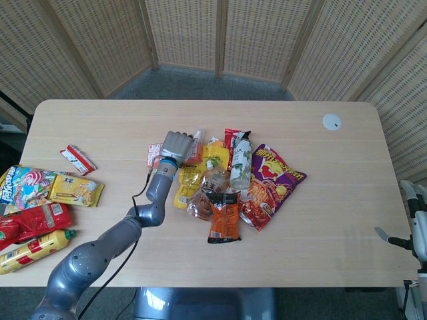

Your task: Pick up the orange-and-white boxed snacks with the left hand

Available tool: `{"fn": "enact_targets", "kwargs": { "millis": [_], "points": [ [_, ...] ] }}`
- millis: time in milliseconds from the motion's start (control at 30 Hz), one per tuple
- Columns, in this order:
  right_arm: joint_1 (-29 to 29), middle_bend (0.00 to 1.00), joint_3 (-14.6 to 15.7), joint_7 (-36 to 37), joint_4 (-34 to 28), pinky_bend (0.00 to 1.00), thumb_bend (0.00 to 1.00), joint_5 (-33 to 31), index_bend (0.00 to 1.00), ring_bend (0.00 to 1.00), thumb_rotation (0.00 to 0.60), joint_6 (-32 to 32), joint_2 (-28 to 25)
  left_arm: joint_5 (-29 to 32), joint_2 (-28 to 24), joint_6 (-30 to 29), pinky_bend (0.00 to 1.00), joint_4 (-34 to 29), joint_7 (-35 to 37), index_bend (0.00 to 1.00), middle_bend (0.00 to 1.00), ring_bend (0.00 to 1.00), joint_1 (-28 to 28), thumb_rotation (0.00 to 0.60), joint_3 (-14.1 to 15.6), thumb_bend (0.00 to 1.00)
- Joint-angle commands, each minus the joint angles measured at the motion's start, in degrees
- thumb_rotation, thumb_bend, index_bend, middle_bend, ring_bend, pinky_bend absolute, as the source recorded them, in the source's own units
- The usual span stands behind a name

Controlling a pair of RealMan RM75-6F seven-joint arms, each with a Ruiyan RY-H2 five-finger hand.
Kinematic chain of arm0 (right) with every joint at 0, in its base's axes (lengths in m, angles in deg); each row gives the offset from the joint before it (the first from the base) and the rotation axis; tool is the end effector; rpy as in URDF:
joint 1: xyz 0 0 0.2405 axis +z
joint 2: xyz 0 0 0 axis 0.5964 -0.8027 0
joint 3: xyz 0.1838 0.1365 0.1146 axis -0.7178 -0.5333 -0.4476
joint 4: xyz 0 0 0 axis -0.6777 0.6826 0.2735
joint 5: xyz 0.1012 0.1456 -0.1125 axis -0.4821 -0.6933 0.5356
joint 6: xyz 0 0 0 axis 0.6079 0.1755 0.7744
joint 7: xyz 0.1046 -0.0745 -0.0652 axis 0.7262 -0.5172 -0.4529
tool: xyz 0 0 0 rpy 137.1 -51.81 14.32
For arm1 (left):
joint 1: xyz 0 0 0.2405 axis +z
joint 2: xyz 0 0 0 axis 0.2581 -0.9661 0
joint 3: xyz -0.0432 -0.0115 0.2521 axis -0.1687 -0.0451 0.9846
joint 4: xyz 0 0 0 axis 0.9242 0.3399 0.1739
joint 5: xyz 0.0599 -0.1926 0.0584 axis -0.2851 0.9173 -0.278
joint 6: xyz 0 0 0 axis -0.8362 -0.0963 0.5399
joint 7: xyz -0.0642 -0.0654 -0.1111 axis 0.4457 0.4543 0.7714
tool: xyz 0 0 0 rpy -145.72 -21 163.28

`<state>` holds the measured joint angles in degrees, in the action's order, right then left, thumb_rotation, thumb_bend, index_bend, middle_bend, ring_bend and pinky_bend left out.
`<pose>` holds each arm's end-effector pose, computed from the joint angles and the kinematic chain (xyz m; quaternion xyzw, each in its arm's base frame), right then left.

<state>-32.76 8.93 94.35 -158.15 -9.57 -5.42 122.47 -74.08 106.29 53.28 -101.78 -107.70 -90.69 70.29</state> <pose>-0.3217 -0.1946 0.1974 0.5062 -0.4401 0.4055 0.6210 -0.0616 0.4856 -0.0890 -0.7643 -0.2966 -0.2169 0.5299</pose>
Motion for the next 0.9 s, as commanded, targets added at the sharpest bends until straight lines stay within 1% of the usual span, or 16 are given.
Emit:
{"fn": "enact_targets", "kwargs": {
  "millis": [33, 200, 600, 733, 900],
  "points": [
    [0.0, 0.0, 0.1, 0.1, -0.1, 0.0, 0.0, 0.2, 0.0, 0.0, 0.6, 0.1, 0.0, -3.2, -4.5, -4.1, 0.77, -6.5, 1.6, 0.64, 0.65, 0.69, 1.4, 0.6, -1.2, 0.02],
    [0.0, 0.0, 0.3, -0.1, -0.7, 0.0, 0.0, 1.0, 0.0, 0.0, 0.6, -0.3, -0.1, -4.1, -10.7, -8.9, 0.77, -16.1, 0.0, 0.64, 0.66, 0.69, 3.0, 0.6, -2.4, 0.02],
    [-0.3, 0.0, 0.6, 0.0, -2.4, 0.0, 0.0, 2.7, 0.0, 0.0, 0.6, -1.5, -0.8, -2.4, -25.5, -20.1, 0.77, -40.8, -5.9, 0.64, 0.66, 0.69, 6.3, 0.6, -4.2, 0.02],
    [-0.4, 0.0, 0.9, -0.1, -3.0, 0.0, 0.0, 3.6, 0.0, 0.0, 0.6, -2.0, -1.0, -3.1, -32.2, -24.5, 0.77, -50.8, -7.5, 0.65, 0.66, 0.69, 7.6, 0.6, -4.9, 0.02],
    [-0.5, 0.0, 1.0, -0.1, -3.6, 0.0, 0.0, 4.2, 0.0, 0.0, 0.6, -2.6, -1.3, -3.3, -40.1, -28.5, 0.77, -60.6, -9.2, 0.65, 0.66, 0.69, 8.8, 0.6, -6.1, 0.02]
  ]
}}
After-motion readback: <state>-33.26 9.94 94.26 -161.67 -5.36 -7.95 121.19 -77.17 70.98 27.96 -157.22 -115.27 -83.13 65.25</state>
